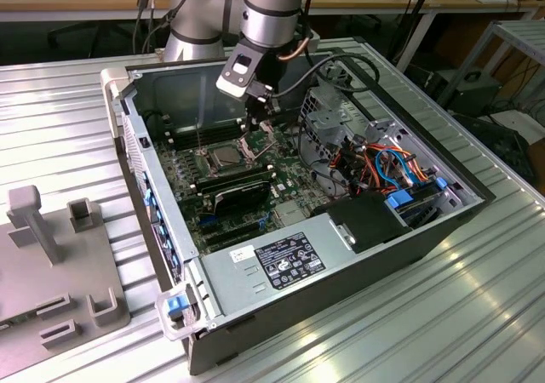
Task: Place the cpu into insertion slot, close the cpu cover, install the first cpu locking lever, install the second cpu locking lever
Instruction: 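Close the cpu cover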
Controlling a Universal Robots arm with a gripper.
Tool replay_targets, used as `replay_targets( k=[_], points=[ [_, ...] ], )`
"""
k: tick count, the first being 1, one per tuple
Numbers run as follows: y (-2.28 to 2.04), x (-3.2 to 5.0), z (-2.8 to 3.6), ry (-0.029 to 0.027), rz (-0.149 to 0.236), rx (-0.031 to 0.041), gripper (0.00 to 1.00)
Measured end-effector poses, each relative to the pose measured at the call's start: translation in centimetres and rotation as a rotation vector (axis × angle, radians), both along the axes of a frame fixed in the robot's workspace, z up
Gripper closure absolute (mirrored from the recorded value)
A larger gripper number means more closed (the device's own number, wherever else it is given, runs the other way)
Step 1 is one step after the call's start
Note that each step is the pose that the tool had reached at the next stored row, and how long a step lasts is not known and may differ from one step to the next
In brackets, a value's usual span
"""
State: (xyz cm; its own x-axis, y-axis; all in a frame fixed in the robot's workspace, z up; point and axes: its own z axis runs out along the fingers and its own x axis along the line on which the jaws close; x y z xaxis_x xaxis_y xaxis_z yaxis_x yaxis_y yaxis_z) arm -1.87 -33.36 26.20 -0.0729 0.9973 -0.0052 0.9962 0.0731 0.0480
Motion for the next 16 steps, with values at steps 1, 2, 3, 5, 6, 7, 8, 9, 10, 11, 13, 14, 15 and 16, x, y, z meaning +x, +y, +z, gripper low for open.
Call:
replay_targets(
  k=[1,2,3,5,6,7,8,9,10,11,13,14,15,16],
  points=[
    [0.01,0.47,0.0,0.0035,0.0,-0.0001,0.89],
    [0.01,0.77,0.0,0.0065,0.0,0.0001,0.89],
    [0.01,1.05,0.0,0.0095,0.0,0.0,0.89],
    [0.02,1.59,0.0,0.016,0.0,-0.0001,0.89],
    [0.02,2.04,0.01,0.0235,0.0,-0.0005,0.89],
    [0.02,2.3,0.01,0.0277,0.0,-0.0006,0.89],
    [0.03,2.59,0.01,0.0315,0.0,-0.0005,0.89],
    [0.03,3.1,0.01,0.0362,0.0,-0.0005,0.89],
    [0.03,3.4,0.0,0.0387,0.0,-0.0005,0.89],
    [0.04,3.7,0.0,0.0406,0.0,-0.0004,0.89],
    [0.05,4.42,0.0,0.0439,0.0,-0.0003,0.89],
    [0.05,4.76,0.01,0.045,0.0,-0.0006,0.89],
    [0.05,5.06,0.0,0.046,0.0,-0.0005,0.89],
    [0.06,5.72,0.0,0.0485,0.0,-0.0006,0.89]
  ],
)
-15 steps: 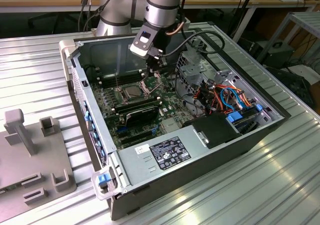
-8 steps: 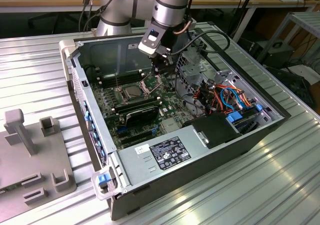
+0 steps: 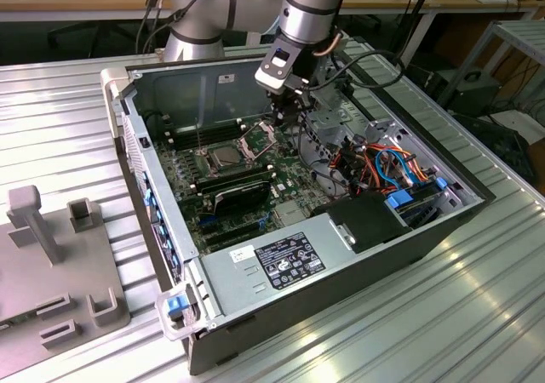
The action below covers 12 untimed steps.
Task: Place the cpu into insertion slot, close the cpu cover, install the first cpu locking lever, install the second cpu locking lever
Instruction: 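Close the cpu cover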
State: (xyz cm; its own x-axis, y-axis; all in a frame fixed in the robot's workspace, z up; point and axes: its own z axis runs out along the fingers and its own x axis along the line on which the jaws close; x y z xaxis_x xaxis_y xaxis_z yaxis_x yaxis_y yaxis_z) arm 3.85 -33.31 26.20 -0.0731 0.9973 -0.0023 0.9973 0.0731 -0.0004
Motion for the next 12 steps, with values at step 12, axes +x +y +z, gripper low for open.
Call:
replay_targets(
  k=[12],
  points=[
    [0.11,0.92,-1.67,0.001,0.0,0.0,0.89]
  ],
)
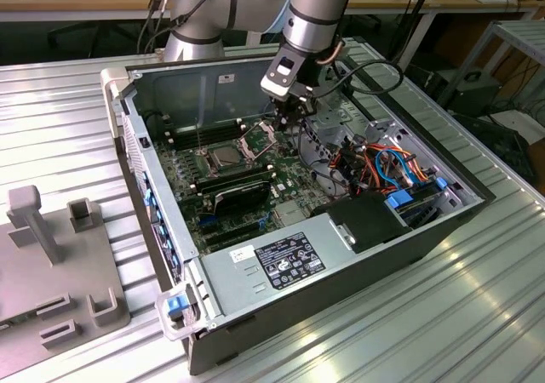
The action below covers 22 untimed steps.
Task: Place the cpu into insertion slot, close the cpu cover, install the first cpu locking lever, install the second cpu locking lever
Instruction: 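Close the cpu cover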
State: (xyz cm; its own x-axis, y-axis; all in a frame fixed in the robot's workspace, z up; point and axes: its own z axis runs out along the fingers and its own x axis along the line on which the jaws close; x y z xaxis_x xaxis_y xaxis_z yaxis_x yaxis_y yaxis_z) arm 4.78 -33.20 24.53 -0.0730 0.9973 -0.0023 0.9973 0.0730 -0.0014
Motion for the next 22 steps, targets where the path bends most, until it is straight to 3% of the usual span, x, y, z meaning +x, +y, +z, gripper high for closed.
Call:
replay_targets(
  k=[5,14,22],
  points=[
    [0.0,-0.4,-0.35,0.0,0.0,0.0003,0.89],
    [0.0,-2.3,-0.61,0.0,0.0,0.0004,0.89],
    [0.01,-2.55,-0.17,0.0008,0.0,0.0006,0.89]
  ],
)
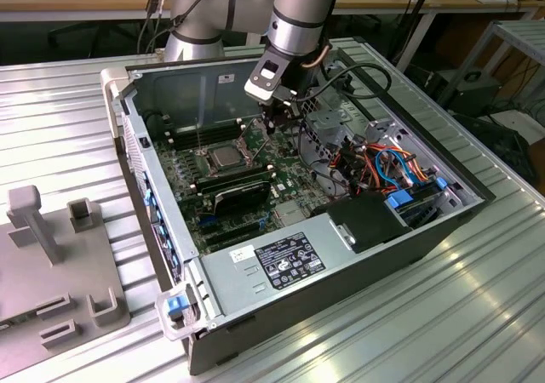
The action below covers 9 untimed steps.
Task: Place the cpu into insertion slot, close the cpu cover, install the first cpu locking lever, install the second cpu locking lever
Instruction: 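Close the cpu cover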
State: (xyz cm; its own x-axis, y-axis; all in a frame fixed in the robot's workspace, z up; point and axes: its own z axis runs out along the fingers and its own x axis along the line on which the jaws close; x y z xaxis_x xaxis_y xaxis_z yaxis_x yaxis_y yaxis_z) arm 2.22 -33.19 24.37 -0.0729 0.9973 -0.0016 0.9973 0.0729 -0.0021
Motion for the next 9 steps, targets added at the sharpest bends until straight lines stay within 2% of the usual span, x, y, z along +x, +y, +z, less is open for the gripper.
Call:
replay_targets(
  k=[4,9],
  points=[
    [0.01,-0.02,0.02,0.0028,0.0,-0.0003,0.89],
    [0.1,-0.81,0.01,0.0043,0.0,-0.0003,0.89]
  ],
)
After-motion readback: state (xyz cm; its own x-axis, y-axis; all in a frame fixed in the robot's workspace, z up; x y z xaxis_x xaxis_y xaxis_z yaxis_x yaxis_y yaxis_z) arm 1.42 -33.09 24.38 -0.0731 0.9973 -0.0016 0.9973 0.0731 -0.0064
